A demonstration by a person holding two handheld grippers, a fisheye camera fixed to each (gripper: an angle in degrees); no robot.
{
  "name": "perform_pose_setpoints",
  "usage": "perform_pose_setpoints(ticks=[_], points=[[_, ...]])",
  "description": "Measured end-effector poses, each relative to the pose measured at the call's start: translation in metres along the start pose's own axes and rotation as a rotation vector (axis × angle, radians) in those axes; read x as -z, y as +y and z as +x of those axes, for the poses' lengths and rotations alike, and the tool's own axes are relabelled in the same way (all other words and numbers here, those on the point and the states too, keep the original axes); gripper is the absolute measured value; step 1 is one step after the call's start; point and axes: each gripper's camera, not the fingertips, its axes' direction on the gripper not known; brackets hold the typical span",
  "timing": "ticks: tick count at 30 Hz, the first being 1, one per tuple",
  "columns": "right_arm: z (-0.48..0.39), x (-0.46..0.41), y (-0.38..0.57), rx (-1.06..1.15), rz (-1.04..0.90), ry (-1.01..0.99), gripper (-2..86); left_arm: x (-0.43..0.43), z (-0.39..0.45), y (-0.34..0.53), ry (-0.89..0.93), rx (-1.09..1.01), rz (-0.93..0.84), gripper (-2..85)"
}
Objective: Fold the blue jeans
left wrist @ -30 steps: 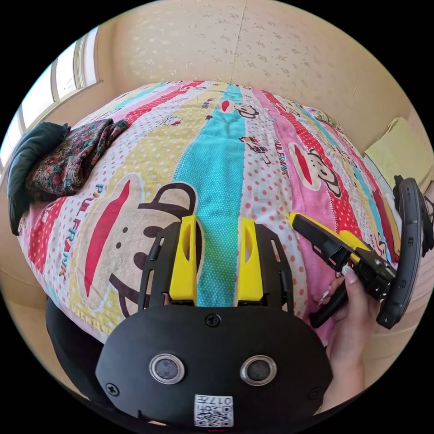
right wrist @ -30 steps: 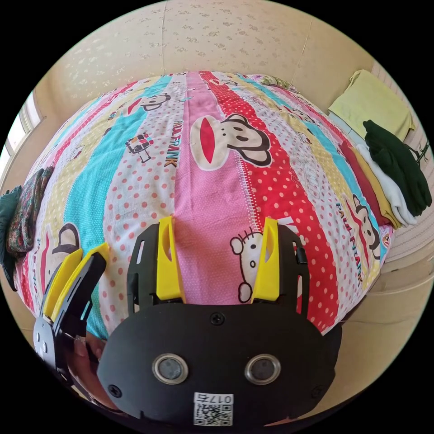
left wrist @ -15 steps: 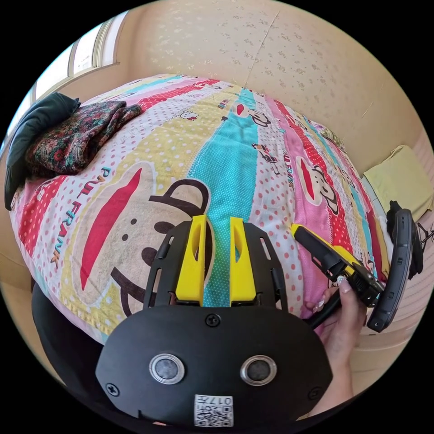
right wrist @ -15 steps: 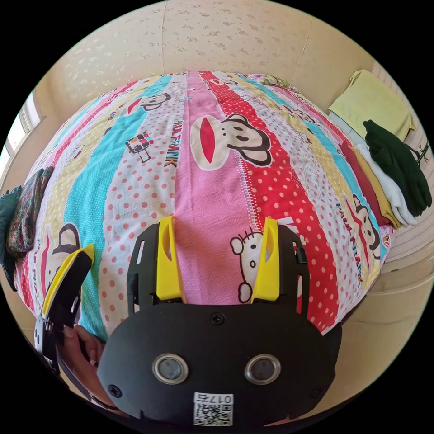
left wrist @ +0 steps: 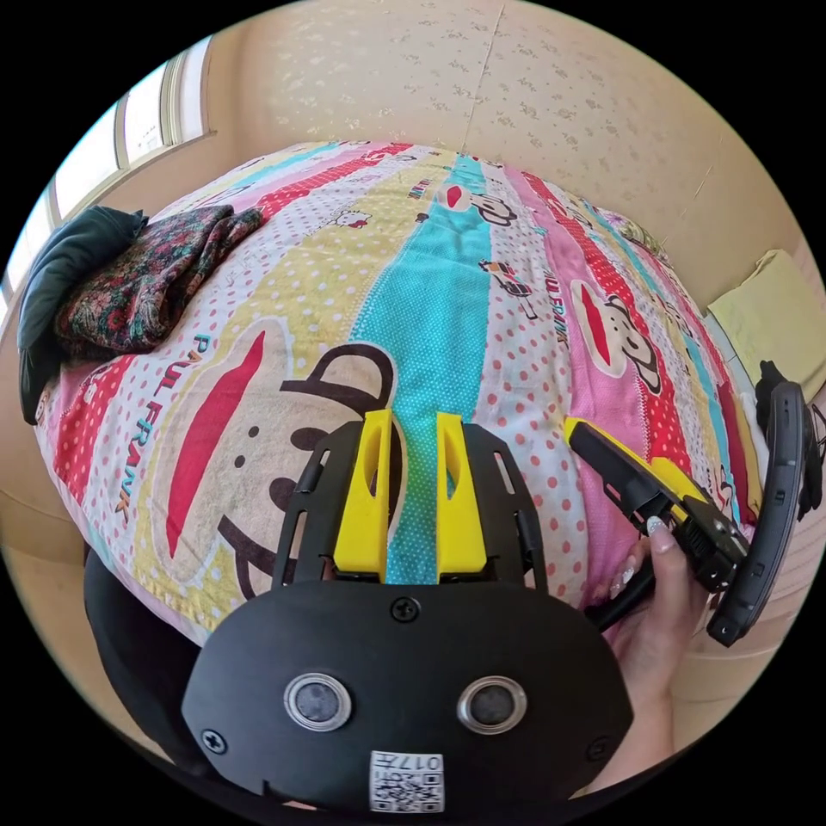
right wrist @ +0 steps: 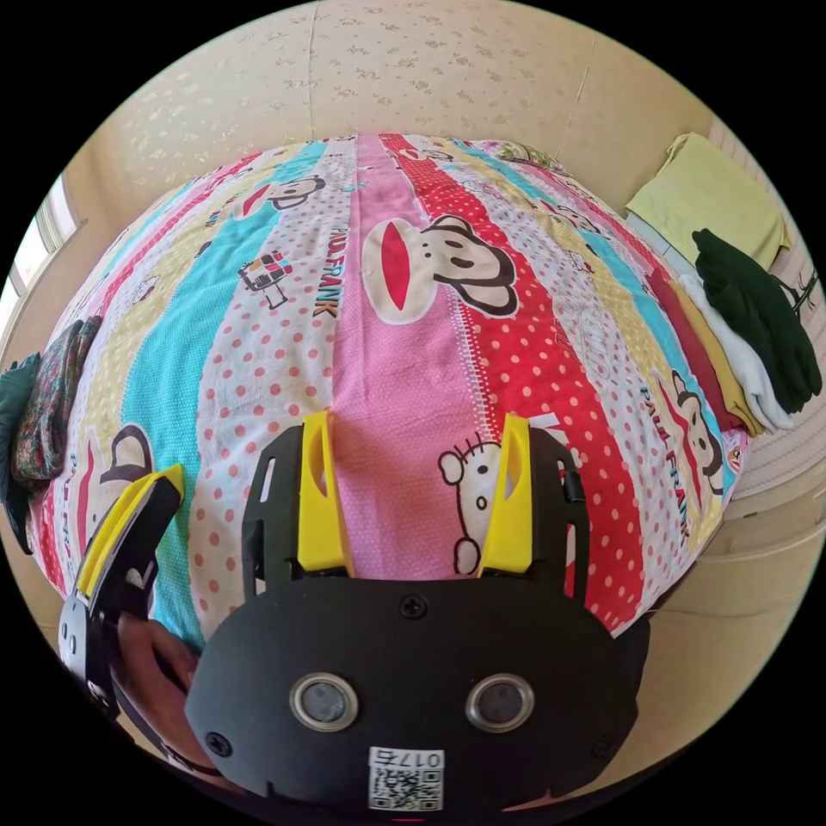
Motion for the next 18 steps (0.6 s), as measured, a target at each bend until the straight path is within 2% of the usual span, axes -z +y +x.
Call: perform_pose_setpoints(ticks=[18], points=[[0.004,-0.004,-0.002,-0.006,-0.009,-0.019,25.6,-0.002,0.019,0.000,-0.027,-0.023,0.000,8.6]])
